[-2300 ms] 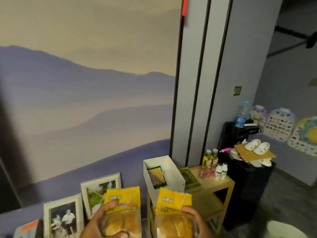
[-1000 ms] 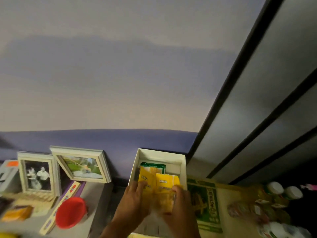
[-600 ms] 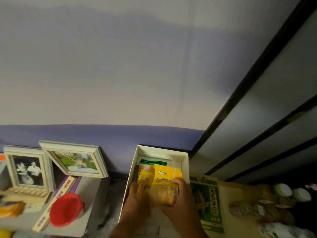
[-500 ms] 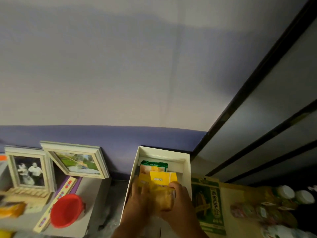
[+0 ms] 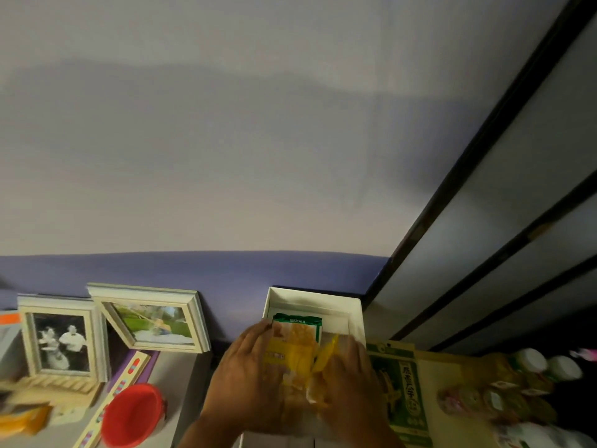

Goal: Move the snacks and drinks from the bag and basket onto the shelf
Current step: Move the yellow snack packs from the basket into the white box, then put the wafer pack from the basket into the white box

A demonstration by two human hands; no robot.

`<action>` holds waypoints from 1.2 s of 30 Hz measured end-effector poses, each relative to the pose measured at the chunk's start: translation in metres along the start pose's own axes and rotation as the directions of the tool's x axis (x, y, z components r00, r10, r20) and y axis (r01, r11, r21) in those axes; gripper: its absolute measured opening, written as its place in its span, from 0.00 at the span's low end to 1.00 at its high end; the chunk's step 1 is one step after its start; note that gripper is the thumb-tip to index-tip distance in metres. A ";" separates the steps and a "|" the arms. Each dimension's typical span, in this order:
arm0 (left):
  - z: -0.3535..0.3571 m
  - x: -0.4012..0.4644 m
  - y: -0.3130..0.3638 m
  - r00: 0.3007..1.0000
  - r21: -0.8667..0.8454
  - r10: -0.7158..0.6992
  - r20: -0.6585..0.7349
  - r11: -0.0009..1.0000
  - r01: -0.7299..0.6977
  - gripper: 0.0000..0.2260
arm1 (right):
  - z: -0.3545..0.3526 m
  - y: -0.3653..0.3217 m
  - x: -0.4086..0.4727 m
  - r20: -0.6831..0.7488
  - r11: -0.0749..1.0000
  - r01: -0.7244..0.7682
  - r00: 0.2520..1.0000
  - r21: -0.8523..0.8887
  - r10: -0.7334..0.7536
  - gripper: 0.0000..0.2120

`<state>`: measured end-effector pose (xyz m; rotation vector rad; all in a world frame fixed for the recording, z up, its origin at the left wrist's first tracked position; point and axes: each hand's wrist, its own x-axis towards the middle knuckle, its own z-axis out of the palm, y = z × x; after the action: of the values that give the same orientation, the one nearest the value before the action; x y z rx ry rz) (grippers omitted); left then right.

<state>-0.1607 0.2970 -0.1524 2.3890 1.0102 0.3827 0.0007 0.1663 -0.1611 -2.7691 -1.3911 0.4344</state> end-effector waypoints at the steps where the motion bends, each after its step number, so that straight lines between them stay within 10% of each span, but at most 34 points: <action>1: -0.008 -0.001 -0.001 1.000 0.001 -0.011 -0.012 1.000 0.011 0.33 | -0.008 -0.002 -0.005 0.023 0.999 -0.016 1.000 0.044 0.015 0.37; 8: -0.089 -0.014 0.013 0.992 0.067 -0.086 -0.097 0.993 0.092 0.33 | -0.087 -0.023 -0.055 -0.133 0.992 -0.052 0.989 0.115 0.067 0.35; 18: -0.232 -0.140 0.052 0.936 0.227 -0.030 -0.350 0.967 0.115 0.37 | -0.183 -0.093 -0.145 -0.424 0.912 0.397 0.847 0.101 -0.321 0.41; 26: -0.302 -0.314 0.021 0.865 0.279 -0.169 -0.472 0.902 0.328 0.33 | -0.169 -0.191 -0.255 -0.351 0.823 0.566 0.782 0.054 -0.515 0.51; 36: -0.397 -0.575 -0.111 0.722 0.192 -0.443 -0.531 0.767 0.612 0.47 | -0.089 -0.408 -0.407 -0.244 0.654 0.752 0.651 0.077 -0.719 0.40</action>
<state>-0.7931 0.0814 0.0819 2.1807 2.0980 0.5962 -0.5276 0.1022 0.0767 -1.7860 -2.1167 0.2143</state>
